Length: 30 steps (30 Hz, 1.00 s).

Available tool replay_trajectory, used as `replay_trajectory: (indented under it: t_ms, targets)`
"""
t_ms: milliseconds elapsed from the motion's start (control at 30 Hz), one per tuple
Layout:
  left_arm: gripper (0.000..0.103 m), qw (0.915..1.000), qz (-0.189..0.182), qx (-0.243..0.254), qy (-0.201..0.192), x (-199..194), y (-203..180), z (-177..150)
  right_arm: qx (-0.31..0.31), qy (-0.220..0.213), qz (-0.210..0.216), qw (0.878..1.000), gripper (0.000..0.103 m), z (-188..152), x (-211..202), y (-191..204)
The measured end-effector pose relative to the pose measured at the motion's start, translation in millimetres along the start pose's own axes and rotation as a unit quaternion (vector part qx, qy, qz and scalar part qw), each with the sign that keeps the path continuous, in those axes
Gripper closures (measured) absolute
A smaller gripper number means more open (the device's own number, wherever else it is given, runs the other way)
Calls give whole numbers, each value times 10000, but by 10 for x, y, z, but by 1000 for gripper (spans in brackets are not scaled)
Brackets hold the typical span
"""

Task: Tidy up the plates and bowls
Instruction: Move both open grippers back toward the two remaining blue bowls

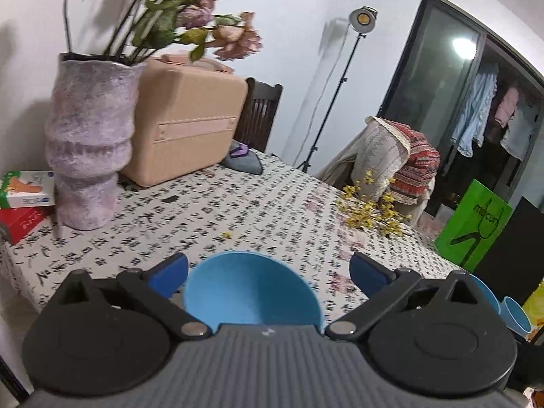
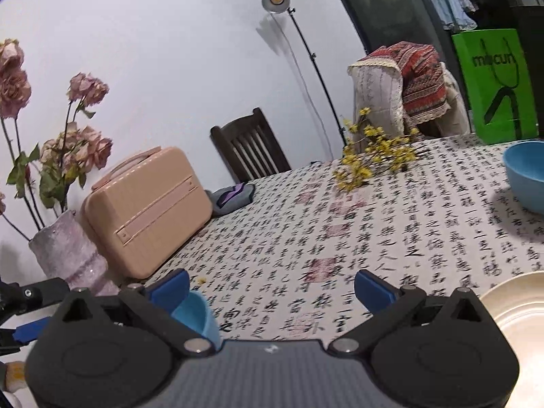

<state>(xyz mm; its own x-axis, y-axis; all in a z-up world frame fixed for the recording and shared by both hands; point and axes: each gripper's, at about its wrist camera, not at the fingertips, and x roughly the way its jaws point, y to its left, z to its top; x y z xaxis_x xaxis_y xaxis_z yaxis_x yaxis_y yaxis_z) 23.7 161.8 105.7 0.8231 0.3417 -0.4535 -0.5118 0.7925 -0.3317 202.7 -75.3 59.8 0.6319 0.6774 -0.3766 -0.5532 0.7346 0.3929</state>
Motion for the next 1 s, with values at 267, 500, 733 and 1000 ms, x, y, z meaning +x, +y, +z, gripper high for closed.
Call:
replay_trajectory:
  t_ms: [267, 500, 733, 1000]
  targets:
    - [0, 9991, -365, 169, 96, 144, -388, -43, 184, -167, -295, 9993, 0, 100, -151, -409]
    - [0, 9972, -634, 290, 288, 360, -788, -111, 396, -348, -570, 9970, 0, 241, -325, -859]
    - [0, 9956, -742, 431, 388, 562, -1258, -182, 492, -448, -640, 9957, 0, 444, -415, -1333]
    - [0, 9927, -981, 546, 433, 699, -1719, -177, 597, -571, -716, 9940, 0, 706, -461, -1656]
